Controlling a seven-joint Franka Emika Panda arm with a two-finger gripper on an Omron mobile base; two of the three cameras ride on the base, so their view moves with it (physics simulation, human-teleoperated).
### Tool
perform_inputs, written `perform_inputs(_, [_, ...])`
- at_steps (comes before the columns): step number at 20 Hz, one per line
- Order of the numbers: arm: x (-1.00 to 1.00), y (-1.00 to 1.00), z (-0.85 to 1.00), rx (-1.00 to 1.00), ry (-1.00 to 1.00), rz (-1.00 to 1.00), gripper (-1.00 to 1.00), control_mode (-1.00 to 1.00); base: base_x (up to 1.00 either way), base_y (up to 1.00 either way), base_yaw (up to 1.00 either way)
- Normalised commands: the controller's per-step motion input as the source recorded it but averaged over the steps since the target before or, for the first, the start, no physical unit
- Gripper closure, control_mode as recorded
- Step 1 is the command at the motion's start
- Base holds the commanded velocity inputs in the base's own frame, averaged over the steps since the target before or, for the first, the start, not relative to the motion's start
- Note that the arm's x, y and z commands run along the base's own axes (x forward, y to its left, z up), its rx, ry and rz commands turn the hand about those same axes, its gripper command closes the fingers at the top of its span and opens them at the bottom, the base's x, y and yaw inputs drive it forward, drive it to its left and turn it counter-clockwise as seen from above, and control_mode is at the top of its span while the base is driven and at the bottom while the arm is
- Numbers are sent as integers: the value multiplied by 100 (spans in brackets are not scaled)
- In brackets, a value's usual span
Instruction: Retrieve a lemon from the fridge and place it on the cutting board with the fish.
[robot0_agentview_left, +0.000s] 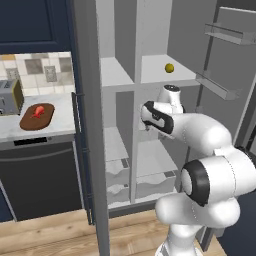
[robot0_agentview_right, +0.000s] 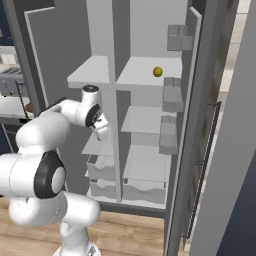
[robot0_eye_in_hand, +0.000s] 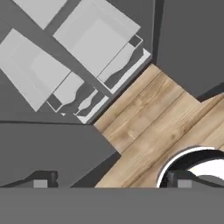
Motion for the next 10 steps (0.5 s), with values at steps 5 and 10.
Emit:
perform_inputs(5, [-23,-67,23,-34,-21,54,-100,-100,0,0,0])
perform_inputs(10, [-37,-29,24,-28,-4,59,-100,-100,0,0,0])
